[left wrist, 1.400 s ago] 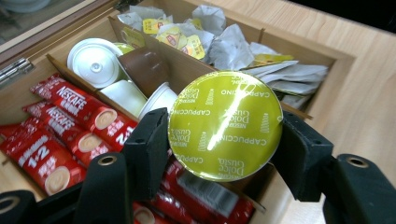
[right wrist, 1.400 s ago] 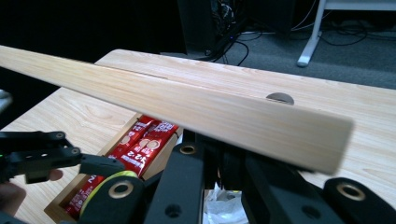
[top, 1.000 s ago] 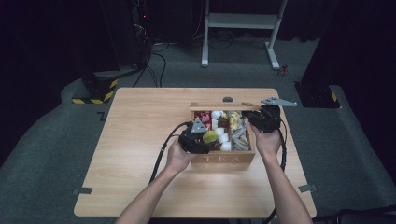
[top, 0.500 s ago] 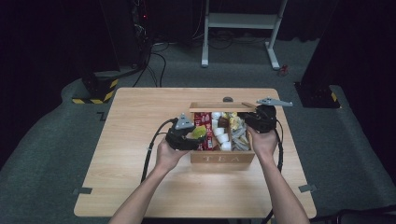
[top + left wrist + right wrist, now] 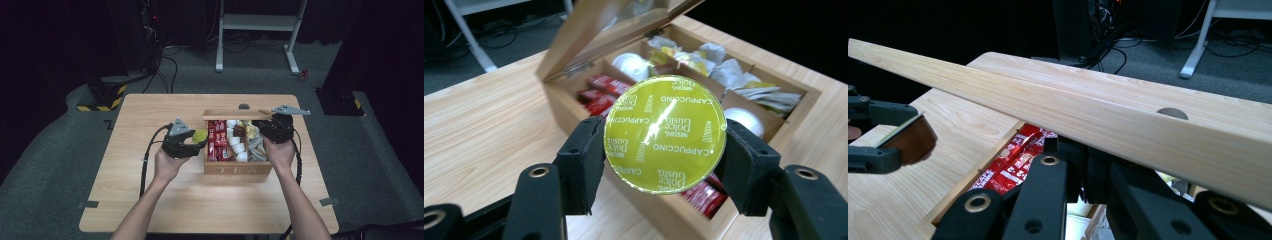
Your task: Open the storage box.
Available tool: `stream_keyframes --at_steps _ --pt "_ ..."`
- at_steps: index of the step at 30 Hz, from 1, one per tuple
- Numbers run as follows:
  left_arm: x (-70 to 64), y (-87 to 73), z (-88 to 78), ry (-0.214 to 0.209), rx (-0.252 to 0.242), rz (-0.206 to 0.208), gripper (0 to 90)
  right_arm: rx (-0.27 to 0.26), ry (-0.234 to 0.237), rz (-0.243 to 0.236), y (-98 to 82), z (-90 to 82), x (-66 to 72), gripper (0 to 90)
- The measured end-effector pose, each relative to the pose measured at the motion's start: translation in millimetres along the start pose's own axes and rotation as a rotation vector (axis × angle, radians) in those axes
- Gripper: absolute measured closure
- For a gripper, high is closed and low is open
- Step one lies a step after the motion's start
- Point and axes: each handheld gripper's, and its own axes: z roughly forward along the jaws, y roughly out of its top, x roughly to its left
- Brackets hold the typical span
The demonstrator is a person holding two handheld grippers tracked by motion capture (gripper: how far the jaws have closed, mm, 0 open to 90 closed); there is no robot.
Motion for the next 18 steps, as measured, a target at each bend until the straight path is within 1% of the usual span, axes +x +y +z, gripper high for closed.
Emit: stream_keyframes --at_steps 1,3,4,7,11,13,16,18 --pt "4.9 -1.3 -4.7 0.004 -0.003 -0.01 40.3 -0.001 0.002 -0.004 -1.7 1.4 1.1 88.2" --pt "7.0 -1.8 -6.9 0.006 -0.004 -0.017 40.3 0.006 -0.002 -0.014 -2.6 2.4 2.3 88.2" --pt "10.5 -2.6 -11.4 0.015 -0.005 -0.025 40.3 0.007 -0.002 -0.019 -2.9 2.4 2.5 88.2" --pt "14.9 -3.4 -17.1 0.023 -0.009 -0.034 40.3 0.007 0.003 -0.02 -4.5 1.1 2.9 88.2" --pt "17.7 -3.7 -20.4 0.034 -0.01 -0.039 40.3 0.008 0.008 -0.024 -6.3 0.0 2.9 88.2" --pt "20.4 -4.3 -22.3 0.054 -0.009 -0.034 40.3 0.006 0.007 -0.033 -6.9 -1.2 3.0 88.2" --pt "22.9 -6.0 -24.2 0.065 -0.007 -0.049 40.3 -0.005 0.006 -0.032 -8.5 -2.2 3.0 88.6" --pt "25.3 -7.0 -26.2 0.08 -0.003 -0.049 40.3 -0.007 0.007 -0.031 -10.2 -2.2 3.2 88.8"
